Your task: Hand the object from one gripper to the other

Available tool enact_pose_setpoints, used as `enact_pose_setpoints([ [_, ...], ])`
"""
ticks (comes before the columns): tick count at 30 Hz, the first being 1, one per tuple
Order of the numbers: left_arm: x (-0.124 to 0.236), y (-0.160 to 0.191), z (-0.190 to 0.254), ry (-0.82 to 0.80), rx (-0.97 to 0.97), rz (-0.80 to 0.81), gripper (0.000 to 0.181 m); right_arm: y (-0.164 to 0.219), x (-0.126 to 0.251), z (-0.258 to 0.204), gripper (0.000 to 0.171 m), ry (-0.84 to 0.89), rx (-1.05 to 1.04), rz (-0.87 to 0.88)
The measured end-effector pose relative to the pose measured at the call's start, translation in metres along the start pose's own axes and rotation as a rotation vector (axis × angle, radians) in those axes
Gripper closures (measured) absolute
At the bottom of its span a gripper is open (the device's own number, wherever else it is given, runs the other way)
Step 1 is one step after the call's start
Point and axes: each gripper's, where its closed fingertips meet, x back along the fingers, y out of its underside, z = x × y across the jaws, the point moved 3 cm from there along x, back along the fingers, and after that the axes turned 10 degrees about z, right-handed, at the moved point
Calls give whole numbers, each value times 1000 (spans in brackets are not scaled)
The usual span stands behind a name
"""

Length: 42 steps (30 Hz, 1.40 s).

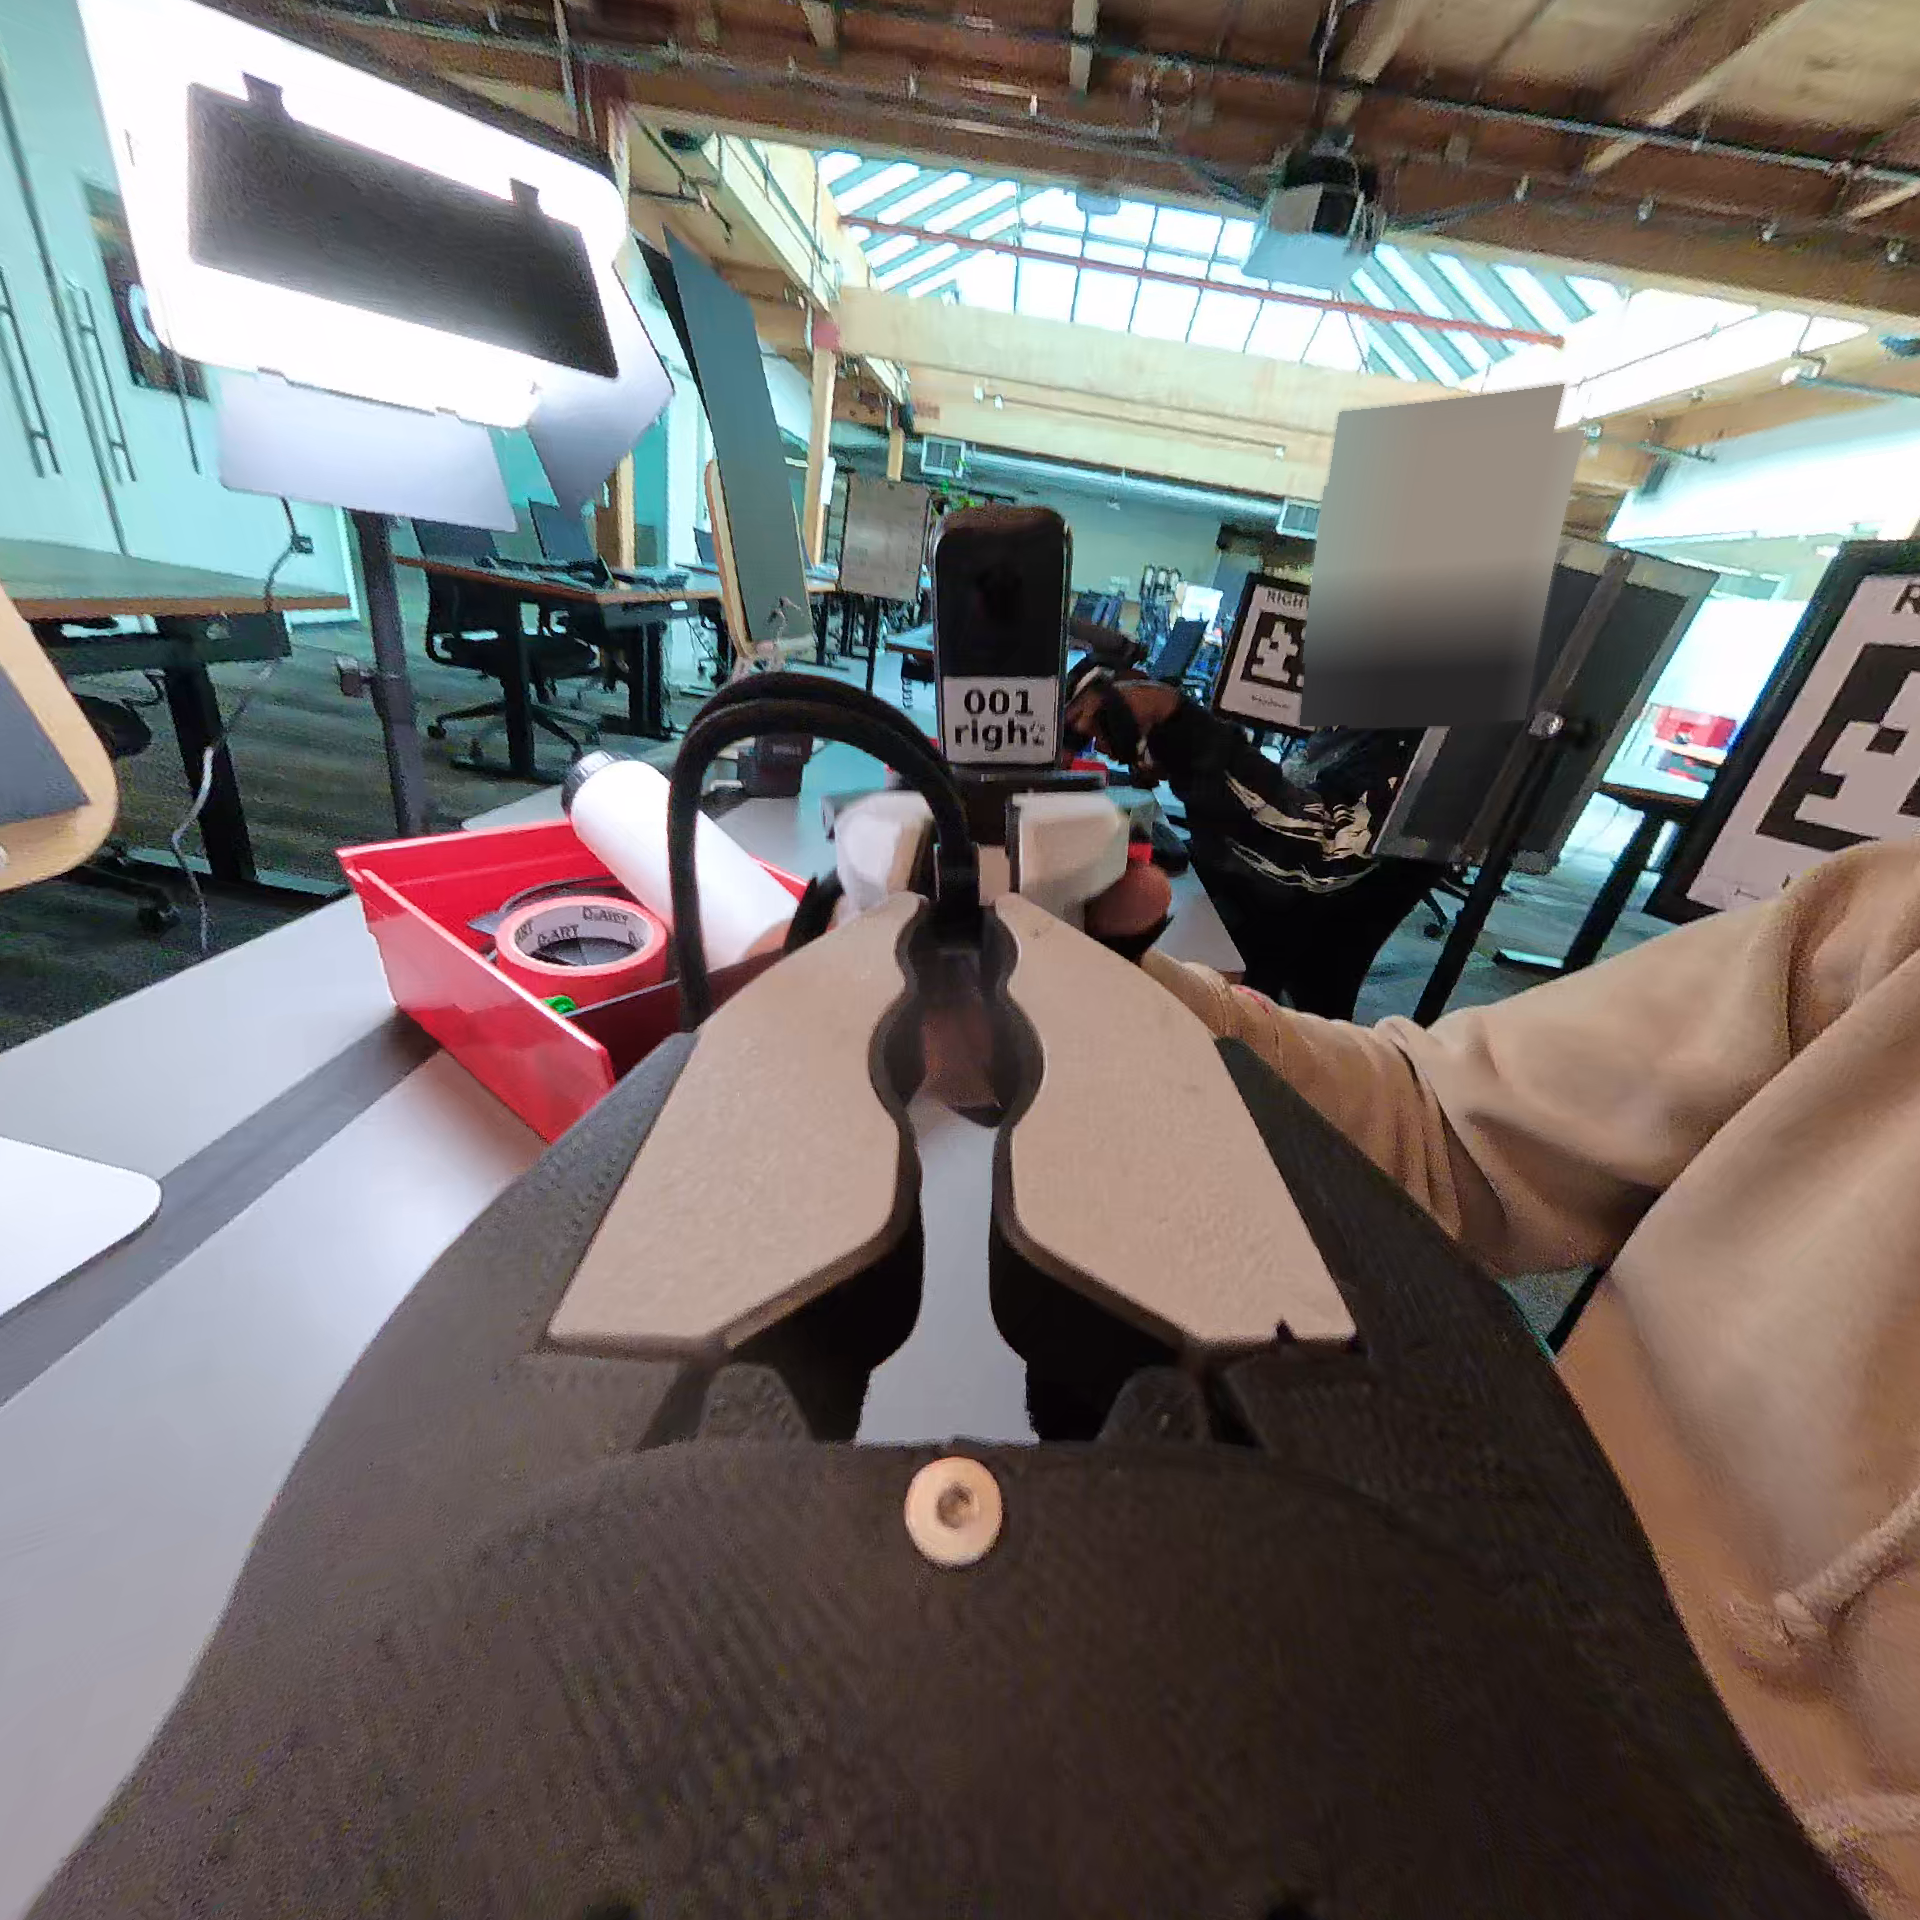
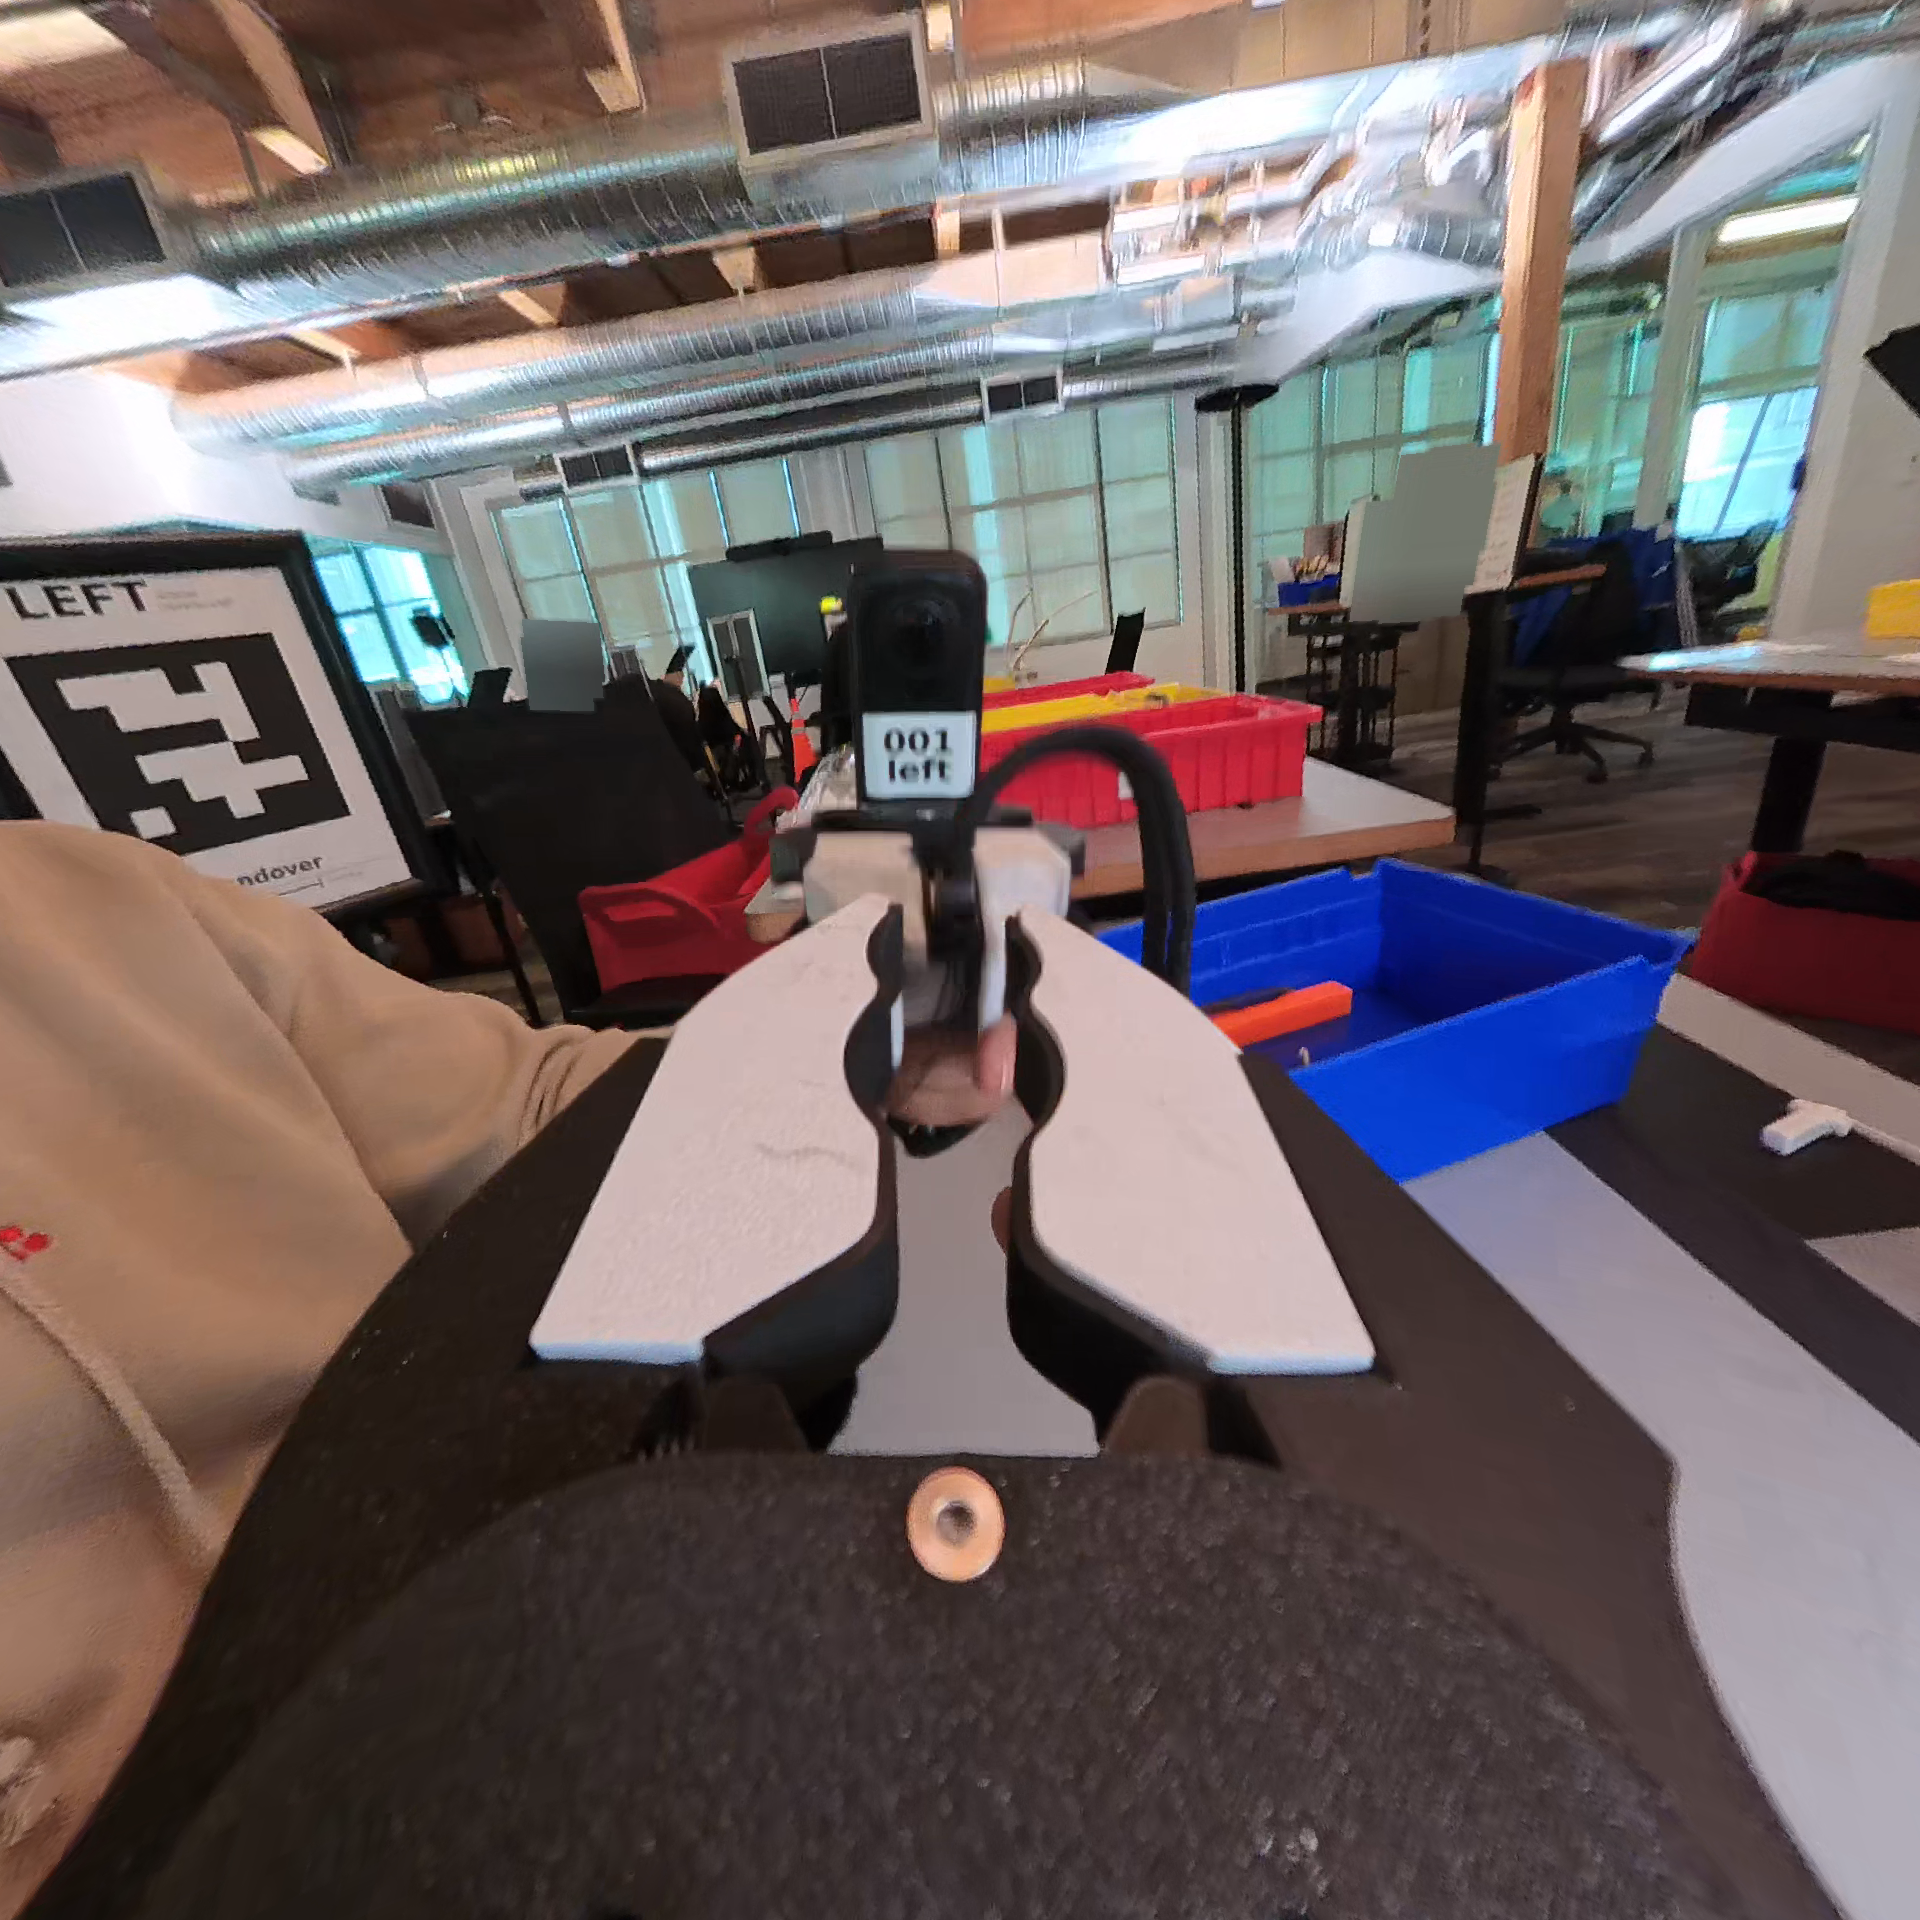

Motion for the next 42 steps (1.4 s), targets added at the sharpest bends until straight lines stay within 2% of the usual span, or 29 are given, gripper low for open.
enact_pose_setpoints([
  [5,-2,-2,4,-1,-39,11,173,24,-8,-1,155,-23,-19,-96],
  [7,-3,-1,4,-6,-51,-1,174,31,-13,-2,171,-13,18,-114],
  [12,2,-5,-3,-41,-38,6,174,23,-9,-2,171,-14,25,-104],
  [17,0,1,-6,-51,-37,-1,174,26,0,4,171,16,48,-182],
  [21,2,-4,-7,-49,-7,51,174,35,-4,6,149,28,50,-213],
  [23,3,-5,-8,-53,-9,59,174,41,-7,5,148,23,38,-220],
  [24,3,-6,-8,-55,-12,62,174,44,-10,4,149,13,28,-221],
  [26,4,-8,-8,-60,-23,72,174,45,-12,0,171,-6,34,-215],
  [30,13,-14,-17,-102,-35,87,174,35,-4,1,171,4,78,-229],
  [33,19,-2,-24,-116,-26,-62,168,19,11,8,171,72,142,-258],
  [35,24,6,-25,-114,-27,-166,164,12,21,14,171,142,262,-316],
  [38,32,15,-25,-131,-107,-315,161,1,32,10,171,171,376,-376],
  [40,33,16,-27,-176,-219,-352,159,-4,37,4,171,155,420,-410],
  [42,27,20,-17,-130,-245,-360,154,-2,39,-4,171,126,431,-454],
])
